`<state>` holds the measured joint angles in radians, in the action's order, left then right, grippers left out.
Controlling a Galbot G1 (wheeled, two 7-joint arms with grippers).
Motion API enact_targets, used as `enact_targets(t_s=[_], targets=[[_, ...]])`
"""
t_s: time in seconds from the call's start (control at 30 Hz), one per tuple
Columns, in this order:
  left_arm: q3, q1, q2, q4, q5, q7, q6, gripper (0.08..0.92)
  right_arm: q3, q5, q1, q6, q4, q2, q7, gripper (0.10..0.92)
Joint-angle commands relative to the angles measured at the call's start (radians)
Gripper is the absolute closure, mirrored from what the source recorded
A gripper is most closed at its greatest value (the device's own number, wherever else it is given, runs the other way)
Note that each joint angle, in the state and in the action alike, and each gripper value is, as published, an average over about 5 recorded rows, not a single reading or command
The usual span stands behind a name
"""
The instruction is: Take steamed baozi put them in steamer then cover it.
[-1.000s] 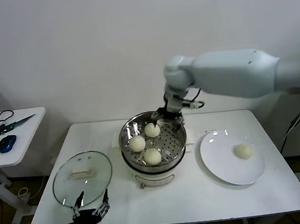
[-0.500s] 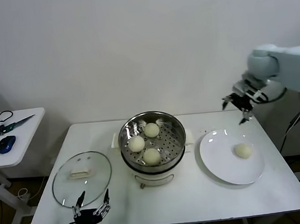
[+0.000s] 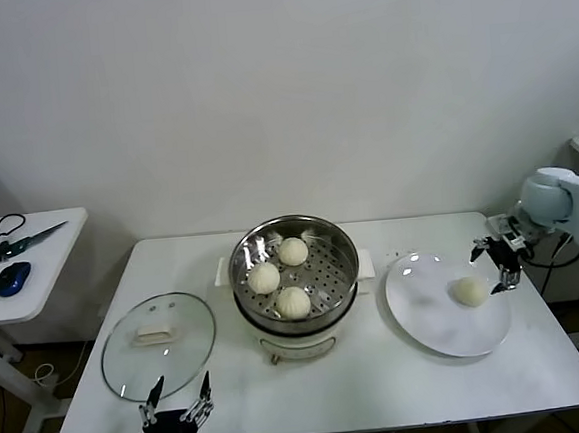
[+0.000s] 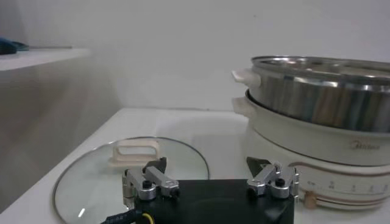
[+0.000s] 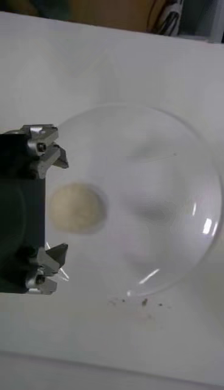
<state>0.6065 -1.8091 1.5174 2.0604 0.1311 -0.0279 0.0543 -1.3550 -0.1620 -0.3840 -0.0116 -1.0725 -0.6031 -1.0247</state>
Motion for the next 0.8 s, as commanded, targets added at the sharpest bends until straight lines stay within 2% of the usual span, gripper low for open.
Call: enact_targets(t_s=[0.03,0.27,0.6,0.8], targets=[[0.0,-0.001,0.004,-0.003,-0.004,0.0,-0.001,0.177,0.246,0.061,0.266,0.015,0.201,-0.088,0.035,0.203],[0.001,-0.005,0.004,-0.006,-0.008,0.0,0.001,0.177,0.288,0.072,0.293,-0.003,0.295,-0.161,0.042,0.203],[0.0,-0.006,0.005,-0.005,-0.008,0.001,0.003,0.177,0.285,0.093,0.288,0.012,0.292,-0.163,0.022,0.208],[0.0,-0.008,0.005,-0.003,-0.006,0.001,0.002,0.177,0.271,0.085,0.266,0.028,0.264,-0.153,0.022,0.306]])
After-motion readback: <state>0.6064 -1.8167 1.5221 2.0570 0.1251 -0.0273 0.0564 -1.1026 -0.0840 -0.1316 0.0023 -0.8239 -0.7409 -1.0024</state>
